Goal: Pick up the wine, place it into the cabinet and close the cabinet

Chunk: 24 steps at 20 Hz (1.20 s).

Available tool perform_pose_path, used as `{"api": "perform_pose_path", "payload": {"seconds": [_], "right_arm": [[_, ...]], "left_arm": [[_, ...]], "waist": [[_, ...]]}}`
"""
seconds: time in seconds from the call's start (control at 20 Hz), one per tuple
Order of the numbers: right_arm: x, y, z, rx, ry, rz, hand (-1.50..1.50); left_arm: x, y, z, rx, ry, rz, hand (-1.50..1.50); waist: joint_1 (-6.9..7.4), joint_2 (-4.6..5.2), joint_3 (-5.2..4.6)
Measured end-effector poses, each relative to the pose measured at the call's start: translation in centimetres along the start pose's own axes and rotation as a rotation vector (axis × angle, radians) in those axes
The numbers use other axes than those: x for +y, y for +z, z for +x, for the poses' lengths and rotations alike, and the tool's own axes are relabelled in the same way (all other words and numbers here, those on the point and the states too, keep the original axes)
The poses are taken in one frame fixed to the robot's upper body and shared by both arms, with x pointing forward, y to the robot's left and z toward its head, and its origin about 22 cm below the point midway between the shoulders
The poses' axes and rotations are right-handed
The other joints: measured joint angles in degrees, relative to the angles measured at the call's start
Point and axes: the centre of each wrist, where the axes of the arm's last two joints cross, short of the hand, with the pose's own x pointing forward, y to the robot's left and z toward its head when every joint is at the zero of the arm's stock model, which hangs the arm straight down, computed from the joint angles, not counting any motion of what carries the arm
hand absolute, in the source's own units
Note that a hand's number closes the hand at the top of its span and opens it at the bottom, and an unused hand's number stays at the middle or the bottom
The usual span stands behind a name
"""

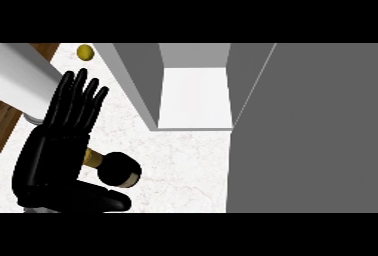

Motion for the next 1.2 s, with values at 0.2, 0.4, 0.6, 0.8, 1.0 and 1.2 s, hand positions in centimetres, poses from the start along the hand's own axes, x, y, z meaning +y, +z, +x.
{"api": "perform_pose_path", "payload": {"seconds": [0.2,0.4,0.6,0.8,1.0,1.2], "right_arm": [[-0.1,0.1,1.7,0.012,-0.012,0.015,-1.50],[-0.3,0.0,2.3,0.020,-0.008,0.019,-1.50],[-0.2,0.1,2.2,0.018,-0.010,0.015,-1.50],[0.0,0.0,2.6,0.031,-0.010,0.019,-1.50],[-0.4,-0.2,2.5,0.035,0.003,0.022,-1.50],[0.2,-0.6,2.5,0.026,-0.016,0.021,-1.50]], "left_arm": [[-0.9,-0.3,0.9,0.019,0.031,0.003,-1.50],[-0.5,-0.4,1.1,0.022,0.036,0.003,-1.50],[-1.6,-0.1,1.3,0.027,0.039,-0.002,-1.50],[-1.9,0.3,1.2,0.021,0.034,0.002,-1.50],[-2.3,1.0,1.0,0.029,0.024,0.007,-1.50],[-2.4,1.3,1.6,0.033,0.011,0.032,-1.50]], "waist": [[0.19,0.02,-0.02],[0.28,0.03,-0.03],[0.29,0.04,-0.03],[0.29,0.03,-0.02],[0.33,0.04,-0.02],[0.39,0.04,-0.03]]}}
